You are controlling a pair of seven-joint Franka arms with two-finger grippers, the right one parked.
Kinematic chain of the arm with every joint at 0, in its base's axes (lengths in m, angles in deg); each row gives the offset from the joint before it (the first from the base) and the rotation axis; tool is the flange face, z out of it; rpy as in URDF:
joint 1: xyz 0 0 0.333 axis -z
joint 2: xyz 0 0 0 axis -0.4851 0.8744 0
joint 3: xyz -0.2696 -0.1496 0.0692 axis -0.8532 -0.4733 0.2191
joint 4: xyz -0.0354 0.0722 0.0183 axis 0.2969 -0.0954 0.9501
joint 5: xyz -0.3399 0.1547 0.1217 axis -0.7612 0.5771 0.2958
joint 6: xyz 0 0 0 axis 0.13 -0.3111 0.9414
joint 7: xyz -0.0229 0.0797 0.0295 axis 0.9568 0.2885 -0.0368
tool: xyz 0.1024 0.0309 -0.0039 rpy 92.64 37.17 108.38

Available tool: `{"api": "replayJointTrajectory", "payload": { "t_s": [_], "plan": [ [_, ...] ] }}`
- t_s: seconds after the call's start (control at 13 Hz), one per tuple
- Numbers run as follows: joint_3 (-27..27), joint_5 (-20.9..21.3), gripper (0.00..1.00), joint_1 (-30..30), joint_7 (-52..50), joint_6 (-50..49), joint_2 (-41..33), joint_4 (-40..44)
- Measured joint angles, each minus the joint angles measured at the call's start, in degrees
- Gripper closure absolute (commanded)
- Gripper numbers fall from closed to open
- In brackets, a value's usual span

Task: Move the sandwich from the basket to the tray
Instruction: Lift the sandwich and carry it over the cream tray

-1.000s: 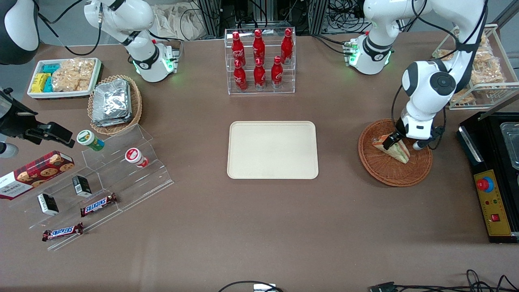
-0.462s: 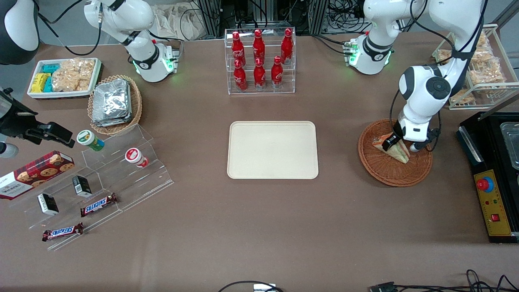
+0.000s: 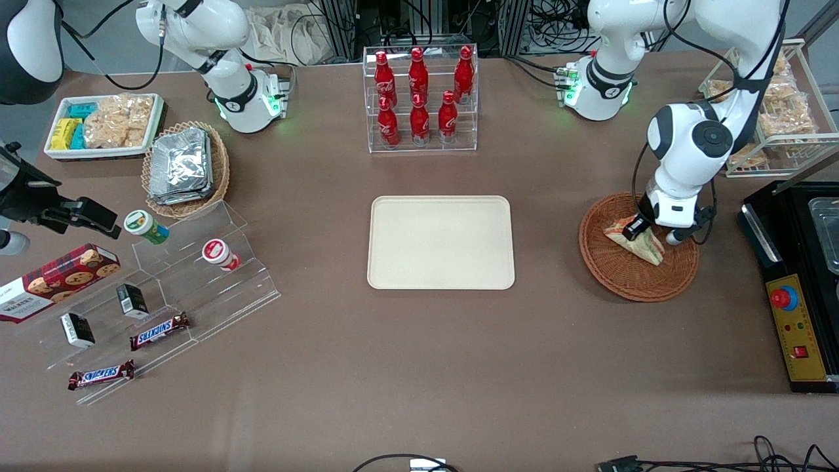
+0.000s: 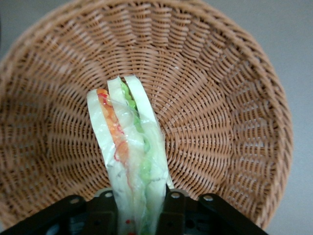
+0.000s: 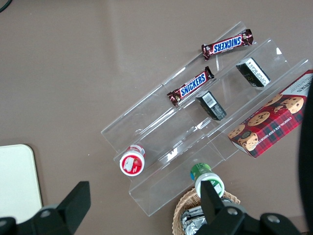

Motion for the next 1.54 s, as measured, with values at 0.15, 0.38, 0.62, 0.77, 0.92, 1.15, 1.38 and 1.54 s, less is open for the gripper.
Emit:
{"api": "replayJointTrajectory", "payload": {
  "t_s": [0.15,0.38,0.62,0.77,0.92,1.15,1.38,1.54],
  "plan": [
    [-0.7,1.1,0.78,0.2,0.4,-6.7,-3.2,2.3],
    [-4.3,2.5,0.78,0.3,2.2,-19.1,-6.3,8.3],
    [-9.3,2.5,0.77,0.5,5.0,-22.6,-7.0,11.5],
    [-12.0,2.5,0.74,0.6,7.4,-22.6,-7.1,12.0],
    [-14.6,2.4,0.74,0.8,8.6,-22.5,-7.1,13.0],
    [-16.8,2.2,0.74,3.1,8.9,-22.5,-7.0,14.7],
    [-17.0,0.3,0.75,8.0,9.0,-22.5,-6.8,15.3],
    [-17.0,-0.5,0.75,12.1,9.1,-21.9,-6.4,15.3]
  ]
}}
